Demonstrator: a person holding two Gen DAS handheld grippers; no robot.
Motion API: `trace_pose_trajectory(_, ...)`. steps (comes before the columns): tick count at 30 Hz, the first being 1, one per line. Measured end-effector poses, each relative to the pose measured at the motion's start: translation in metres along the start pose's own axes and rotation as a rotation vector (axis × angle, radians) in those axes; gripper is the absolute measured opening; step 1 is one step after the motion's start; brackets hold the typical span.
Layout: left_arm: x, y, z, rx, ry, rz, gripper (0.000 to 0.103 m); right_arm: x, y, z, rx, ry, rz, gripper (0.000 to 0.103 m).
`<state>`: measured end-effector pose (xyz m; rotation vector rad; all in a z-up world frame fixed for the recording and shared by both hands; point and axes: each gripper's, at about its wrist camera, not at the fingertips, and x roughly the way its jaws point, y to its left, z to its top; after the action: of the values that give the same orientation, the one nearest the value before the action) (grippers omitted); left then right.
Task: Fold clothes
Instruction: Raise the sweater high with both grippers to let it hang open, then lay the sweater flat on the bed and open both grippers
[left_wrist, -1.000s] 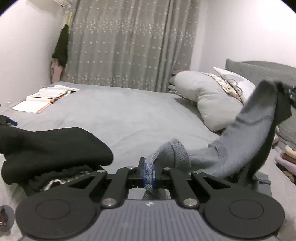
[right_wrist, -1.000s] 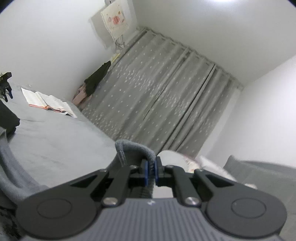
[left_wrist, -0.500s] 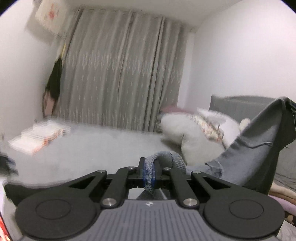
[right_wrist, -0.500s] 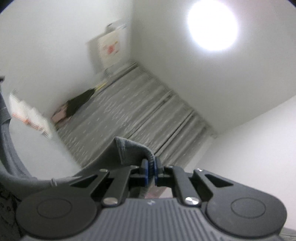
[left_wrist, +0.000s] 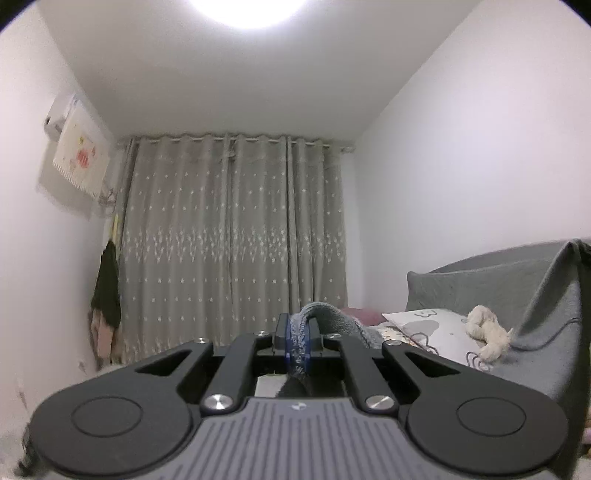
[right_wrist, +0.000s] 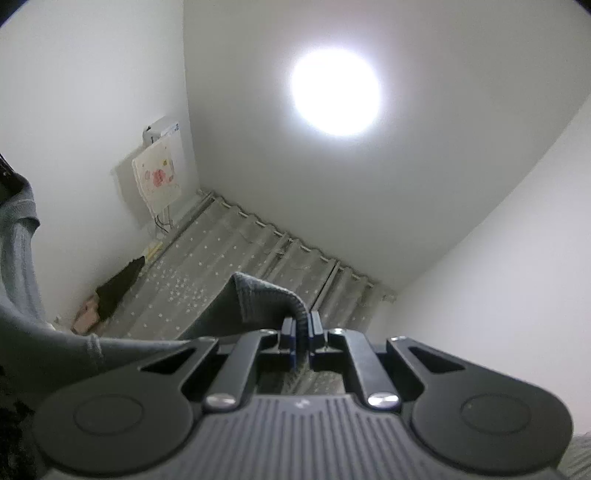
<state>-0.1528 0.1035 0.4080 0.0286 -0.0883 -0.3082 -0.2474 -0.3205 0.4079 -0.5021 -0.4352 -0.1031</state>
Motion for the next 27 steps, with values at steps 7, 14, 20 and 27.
trace_pose_trajectory(7,0.145,-0.004,-0.062,0.001,0.304,-0.026,0.004,0.081,0.023,-0.080,0.051,0.266,0.115,0.005)
trace_pose_trajectory(14,0.318,-0.020,-0.180,0.102,0.572,0.085,0.005,0.143,0.045,-0.205,0.086,0.431,-0.012,0.002)
trace_pose_trajectory(20,0.398,-0.036,-0.305,0.168,0.874,0.210,0.009,0.164,0.094,-0.341,0.048,0.720,0.035,0.002)
trace_pose_trajectory(27,0.356,-0.016,-0.324,-0.002,0.896,0.177,0.034,0.150,0.123,-0.451,0.286,0.991,0.165,0.046)
